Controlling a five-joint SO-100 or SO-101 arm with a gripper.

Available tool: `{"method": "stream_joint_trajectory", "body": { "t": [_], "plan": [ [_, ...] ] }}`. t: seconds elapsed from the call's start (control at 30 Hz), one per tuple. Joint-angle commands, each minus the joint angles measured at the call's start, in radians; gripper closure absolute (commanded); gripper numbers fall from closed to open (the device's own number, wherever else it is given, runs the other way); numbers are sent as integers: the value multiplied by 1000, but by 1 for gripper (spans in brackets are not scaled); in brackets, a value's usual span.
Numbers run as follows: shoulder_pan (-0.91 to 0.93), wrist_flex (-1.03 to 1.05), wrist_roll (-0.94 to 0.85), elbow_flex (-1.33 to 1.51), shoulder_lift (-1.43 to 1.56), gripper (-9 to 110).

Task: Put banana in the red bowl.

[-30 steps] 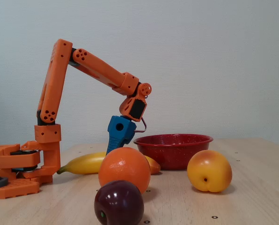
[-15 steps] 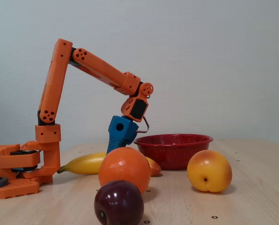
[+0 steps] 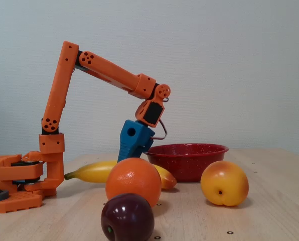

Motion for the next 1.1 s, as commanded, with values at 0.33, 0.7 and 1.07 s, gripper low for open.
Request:
{"method": "stream_joint_trajectory", "body": {
  "t": [0.33, 0.7, 1.07],
  "plan": [
    [31, 141, -6, -166, 129, 102],
    [51, 183, 2, -186, 178, 102],
    [77, 189, -11, -215, 252, 102]
  ]
}}
